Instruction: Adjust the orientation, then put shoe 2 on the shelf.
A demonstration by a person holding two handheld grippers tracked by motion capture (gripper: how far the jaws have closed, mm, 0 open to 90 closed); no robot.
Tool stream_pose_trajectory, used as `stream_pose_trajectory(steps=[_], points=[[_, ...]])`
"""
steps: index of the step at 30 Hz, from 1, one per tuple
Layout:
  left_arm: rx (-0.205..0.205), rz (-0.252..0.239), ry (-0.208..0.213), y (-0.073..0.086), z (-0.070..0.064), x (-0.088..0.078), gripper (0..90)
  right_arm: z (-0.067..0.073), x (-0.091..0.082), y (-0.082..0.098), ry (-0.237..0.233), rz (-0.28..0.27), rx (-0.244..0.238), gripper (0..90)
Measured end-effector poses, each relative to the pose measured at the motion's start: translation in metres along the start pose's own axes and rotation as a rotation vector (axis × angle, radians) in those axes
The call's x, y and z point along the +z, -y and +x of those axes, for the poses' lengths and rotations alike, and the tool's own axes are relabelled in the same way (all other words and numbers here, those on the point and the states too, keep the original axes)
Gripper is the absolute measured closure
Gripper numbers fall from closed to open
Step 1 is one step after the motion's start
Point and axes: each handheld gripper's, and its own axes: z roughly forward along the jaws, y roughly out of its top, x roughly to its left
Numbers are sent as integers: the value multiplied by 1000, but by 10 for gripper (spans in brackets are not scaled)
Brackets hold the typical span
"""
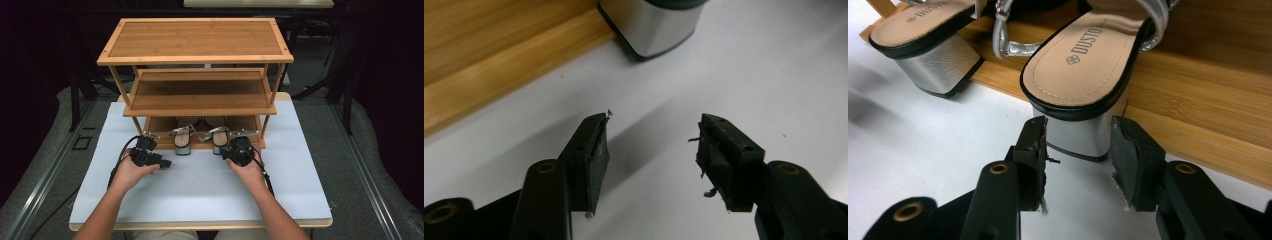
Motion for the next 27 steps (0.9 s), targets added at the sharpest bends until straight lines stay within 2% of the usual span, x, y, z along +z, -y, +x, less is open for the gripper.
stream_pose_trajectory(steps=[2, 3, 6, 8, 12, 16, 18, 19, 20, 22, 27], points=[[11, -4, -7, -2, -1, 3, 461, -2, -2, 0, 1, 1, -8, 585], [16, -12, 4, -4, -1, 6, 461, -2, -2, -1, 1, 5, 0, 580], [33, -33, 6, -8, -4, 11, 442, -4, 0, -2, -35, 10, 8, 555], [41, -42, -1, -12, -6, 14, 434, -3, 1, -2, -16, 0, -3, 525], [53, -49, -15, -18, -8, 21, 422, -2, 5, -3, -37, 8, -15, 507], [57, -73, -17, -24, -9, 26, 421, 0, 9, -6, -17, 0, -17, 490], [65, -88, -18, -27, -8, 27, 425, 1, 9, -7, -22, 4, -14, 484], [55, -110, -22, -28, -9, 28, 437, 1, 9, -7, -25, 5, -13, 485], [67, -116, -30, -29, -9, 28, 456, 1, 9, -7, -22, 5, -16, 485], [58, -130, -31, -32, -9, 28, 494, 2, 9, -8, -13, 7, -12, 485], [49, -104, -26, -38, -11, 30, 482, 3, 9, -8, -18, 13, -12, 486]])
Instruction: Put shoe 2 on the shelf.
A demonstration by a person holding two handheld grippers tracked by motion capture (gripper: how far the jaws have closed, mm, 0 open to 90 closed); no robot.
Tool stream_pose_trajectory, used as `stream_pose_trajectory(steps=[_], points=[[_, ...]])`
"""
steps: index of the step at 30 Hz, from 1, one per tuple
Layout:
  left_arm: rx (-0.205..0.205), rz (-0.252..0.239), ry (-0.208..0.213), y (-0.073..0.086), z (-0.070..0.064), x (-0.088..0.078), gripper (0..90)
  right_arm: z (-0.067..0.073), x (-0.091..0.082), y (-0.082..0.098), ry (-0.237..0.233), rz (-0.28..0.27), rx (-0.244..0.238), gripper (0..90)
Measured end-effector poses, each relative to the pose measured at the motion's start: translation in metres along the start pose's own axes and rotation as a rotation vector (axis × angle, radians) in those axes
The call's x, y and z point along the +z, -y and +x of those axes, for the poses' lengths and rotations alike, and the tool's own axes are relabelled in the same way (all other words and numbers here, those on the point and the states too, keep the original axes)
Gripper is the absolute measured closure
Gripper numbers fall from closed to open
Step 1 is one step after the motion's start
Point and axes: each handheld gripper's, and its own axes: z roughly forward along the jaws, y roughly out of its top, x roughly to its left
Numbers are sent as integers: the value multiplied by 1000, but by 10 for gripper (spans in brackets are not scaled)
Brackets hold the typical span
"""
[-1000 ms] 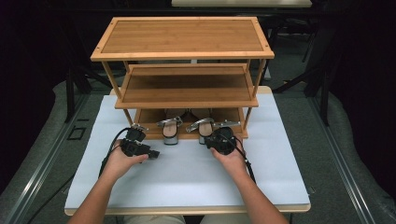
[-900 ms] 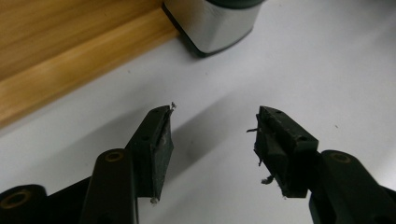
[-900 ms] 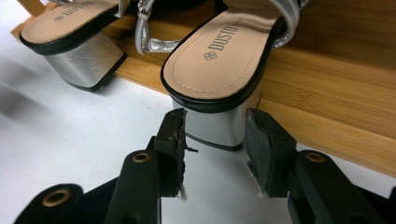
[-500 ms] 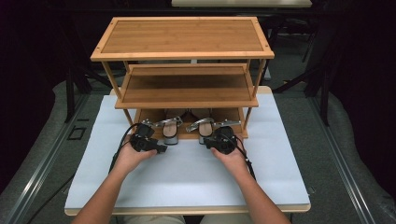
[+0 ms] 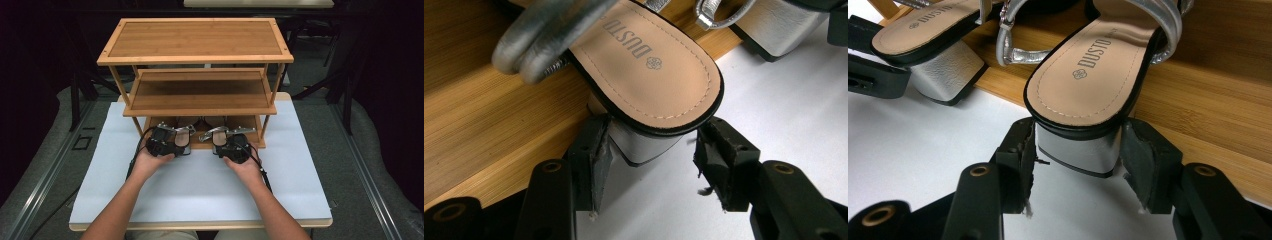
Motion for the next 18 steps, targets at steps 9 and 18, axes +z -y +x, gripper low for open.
stream_pose_trajectory(steps=[9, 18], points=[[-3, 18, 14, -5, -4, 3, 488, 5, 2, -1, -18, 3, -2, 497], [-3, 19, 17, -6, -6, 4, 492, 12, 5, -2, -12, 4, -10, 511]])
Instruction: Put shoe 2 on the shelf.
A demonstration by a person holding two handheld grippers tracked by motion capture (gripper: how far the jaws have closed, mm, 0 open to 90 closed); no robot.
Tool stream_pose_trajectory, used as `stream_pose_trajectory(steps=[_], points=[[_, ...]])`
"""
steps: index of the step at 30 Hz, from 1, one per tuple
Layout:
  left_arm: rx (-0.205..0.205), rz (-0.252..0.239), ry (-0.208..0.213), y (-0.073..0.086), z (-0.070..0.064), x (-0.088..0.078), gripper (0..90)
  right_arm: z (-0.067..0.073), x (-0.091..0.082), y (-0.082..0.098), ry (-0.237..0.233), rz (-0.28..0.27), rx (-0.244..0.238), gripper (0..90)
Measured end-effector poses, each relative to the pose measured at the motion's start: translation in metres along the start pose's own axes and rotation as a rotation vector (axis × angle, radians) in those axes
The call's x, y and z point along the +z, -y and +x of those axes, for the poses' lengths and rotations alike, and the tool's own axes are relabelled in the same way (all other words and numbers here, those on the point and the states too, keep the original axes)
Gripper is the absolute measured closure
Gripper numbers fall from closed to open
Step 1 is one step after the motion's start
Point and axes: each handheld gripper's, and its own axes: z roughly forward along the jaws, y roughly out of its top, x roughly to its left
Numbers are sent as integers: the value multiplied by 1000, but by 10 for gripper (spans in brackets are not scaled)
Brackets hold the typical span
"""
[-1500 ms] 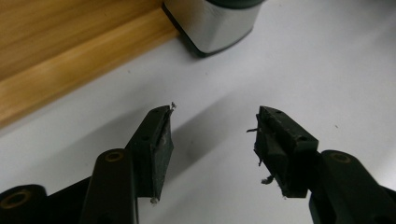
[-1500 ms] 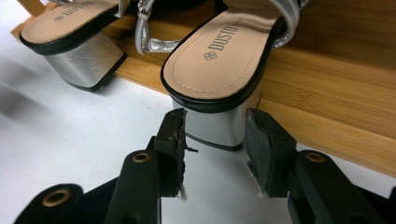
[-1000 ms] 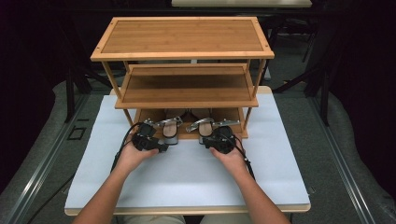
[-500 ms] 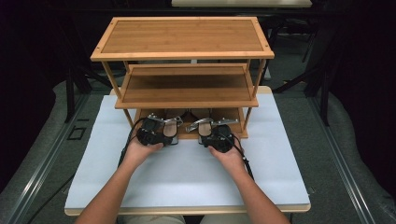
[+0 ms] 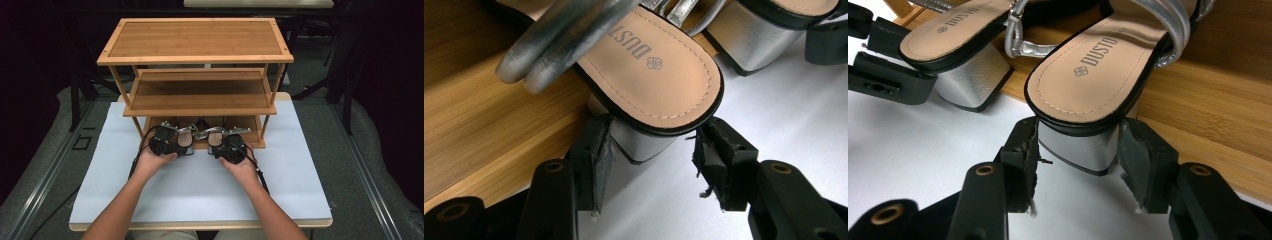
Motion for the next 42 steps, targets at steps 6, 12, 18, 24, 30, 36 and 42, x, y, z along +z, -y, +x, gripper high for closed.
stream_pose_trajectory(steps=[6, 12, 18, 24, 30, 36, 42], points=[[7, 3, 0, -1, -2, 1, 493, 1, 1, -1, -9, 1, 6, 513], [-1, 4, 4, -2, -2, 1, 493, 1, 1, -1, -7, 3, 1, 513], [3, 6, 13, -2, 0, 2, 493, 0, 1, -1, -11, 7, 1, 513], [3, 4, 17, -2, 0, 2, 490, -1, 1, -1, -19, 7, 1, 513], [0, 4, 13, -1, 0, 2, 490, 0, 1, -1, -13, 4, 2, 509], [7, 3, 12, 0, -1, 1, 490, 0, 0, -2, -19, 6, 6, 509], [7, -3, 13, -1, -1, -2, 489, 0, -1, -2, -17, 5, 10, 508]])
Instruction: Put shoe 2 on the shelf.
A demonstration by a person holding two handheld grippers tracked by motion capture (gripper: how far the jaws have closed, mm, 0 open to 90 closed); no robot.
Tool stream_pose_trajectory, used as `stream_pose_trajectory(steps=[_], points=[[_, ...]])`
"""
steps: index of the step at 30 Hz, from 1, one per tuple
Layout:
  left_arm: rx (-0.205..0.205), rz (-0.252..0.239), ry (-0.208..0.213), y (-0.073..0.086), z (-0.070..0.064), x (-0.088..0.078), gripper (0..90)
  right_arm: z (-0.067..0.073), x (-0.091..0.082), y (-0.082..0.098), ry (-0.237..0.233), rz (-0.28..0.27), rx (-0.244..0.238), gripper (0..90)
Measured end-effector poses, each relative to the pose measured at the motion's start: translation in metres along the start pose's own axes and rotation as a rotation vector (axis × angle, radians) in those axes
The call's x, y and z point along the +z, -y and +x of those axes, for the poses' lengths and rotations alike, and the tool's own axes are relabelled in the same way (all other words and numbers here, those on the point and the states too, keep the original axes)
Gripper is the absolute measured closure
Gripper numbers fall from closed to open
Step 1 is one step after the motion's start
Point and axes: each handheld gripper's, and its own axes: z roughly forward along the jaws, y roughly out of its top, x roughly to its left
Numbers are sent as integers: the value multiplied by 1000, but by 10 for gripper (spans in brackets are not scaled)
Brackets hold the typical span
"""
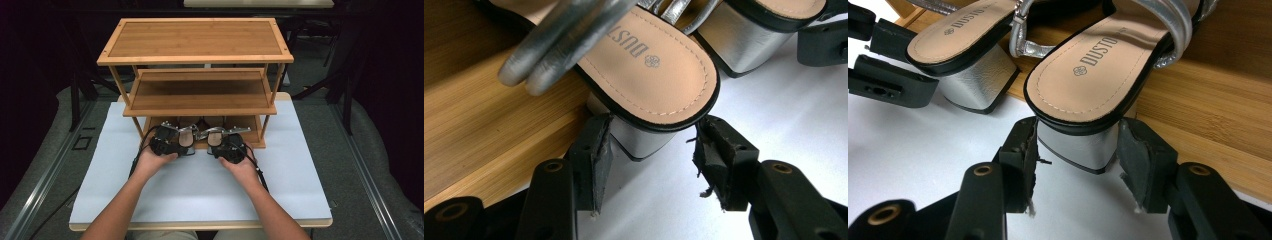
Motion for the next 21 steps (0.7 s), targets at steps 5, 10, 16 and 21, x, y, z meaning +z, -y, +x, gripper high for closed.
stream_pose_trajectory(steps=[5, 10, 16, 21], points=[[2, 3, -4, 0, 0, -2, 488, 1, -2, 0, 6, 0, -6, 509], [-2, -9, -3, 0, 0, -6, 487, 1, -9, 0, -4, -16, -8, 509], [7, -10, -7, 0, -1, -12, 487, 2, -15, -1, -2, -20, -12, 509], [8, -25, -3, -1, -4, -21, 483, 5, -20, -1, -3, -21, -19, 508]])
